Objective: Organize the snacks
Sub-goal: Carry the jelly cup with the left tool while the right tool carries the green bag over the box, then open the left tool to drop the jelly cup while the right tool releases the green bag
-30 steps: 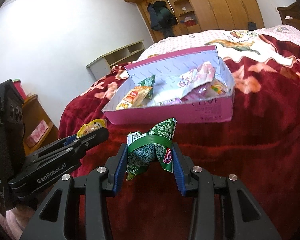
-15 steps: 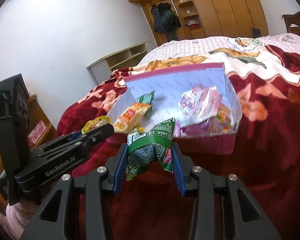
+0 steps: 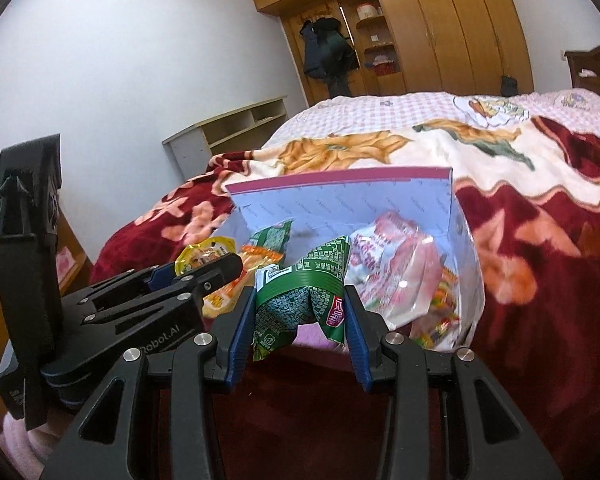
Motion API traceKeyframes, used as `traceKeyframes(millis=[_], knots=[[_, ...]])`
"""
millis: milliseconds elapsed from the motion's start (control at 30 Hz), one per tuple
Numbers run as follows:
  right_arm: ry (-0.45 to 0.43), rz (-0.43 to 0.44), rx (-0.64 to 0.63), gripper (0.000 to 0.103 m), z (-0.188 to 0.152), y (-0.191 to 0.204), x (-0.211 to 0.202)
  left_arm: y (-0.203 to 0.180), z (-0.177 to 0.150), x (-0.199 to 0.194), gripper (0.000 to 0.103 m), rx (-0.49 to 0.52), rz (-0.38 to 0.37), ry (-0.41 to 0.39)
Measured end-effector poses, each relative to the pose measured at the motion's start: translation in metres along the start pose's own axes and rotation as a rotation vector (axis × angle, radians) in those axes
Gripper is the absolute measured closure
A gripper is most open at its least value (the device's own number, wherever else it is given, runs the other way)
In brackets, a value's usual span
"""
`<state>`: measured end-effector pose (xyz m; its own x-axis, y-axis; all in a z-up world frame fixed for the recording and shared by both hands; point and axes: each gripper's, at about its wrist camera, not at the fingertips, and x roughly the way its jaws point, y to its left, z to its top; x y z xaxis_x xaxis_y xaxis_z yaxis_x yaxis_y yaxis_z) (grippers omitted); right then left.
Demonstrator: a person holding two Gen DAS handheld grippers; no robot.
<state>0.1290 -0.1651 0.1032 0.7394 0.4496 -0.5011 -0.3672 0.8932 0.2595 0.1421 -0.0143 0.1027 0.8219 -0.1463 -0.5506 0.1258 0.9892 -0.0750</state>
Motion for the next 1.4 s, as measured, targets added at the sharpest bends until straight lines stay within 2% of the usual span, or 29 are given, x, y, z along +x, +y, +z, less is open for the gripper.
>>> traceKeyframes(millis=[400, 733, 767, 833, 1000, 1167, 1400], knots=[[-0.004, -0.057, -0.001, 0.06, 0.015, -0.015, 0.028, 0.007, 0.009, 0.04, 0.073, -0.022, 0.033, 0.04], [0.008, -0.064, -0.002, 0.059, 0.013, -0.018, 0.038, 0.004, 0.007, 0.058, 0.072, -0.012, 0.043, 0.073], [0.007, -0.068, -0.005, 0.058, 0.013, -0.018, 0.039, 0.004, 0.007, 0.058, 0.072, -0.013, 0.046, 0.076], [0.003, -0.092, -0.013, 0.055, 0.012, -0.017, 0.04, 0.006, 0.007, 0.058, 0.062, -0.019, 0.05, 0.077], [-0.008, -0.101, -0.018, 0.051, 0.012, -0.017, 0.038, 0.009, 0.008, 0.054, 0.053, -0.031, 0.074, 0.063], [-0.034, -0.111, -0.024, 0.043, 0.013, -0.016, 0.033, 0.01, 0.008, 0.053, 0.051, -0.03, 0.1, 0.062], [-0.041, -0.101, -0.02, 0.042, 0.014, -0.014, 0.031, 0.011, 0.008, 0.051, 0.051, -0.036, 0.1, 0.062]])
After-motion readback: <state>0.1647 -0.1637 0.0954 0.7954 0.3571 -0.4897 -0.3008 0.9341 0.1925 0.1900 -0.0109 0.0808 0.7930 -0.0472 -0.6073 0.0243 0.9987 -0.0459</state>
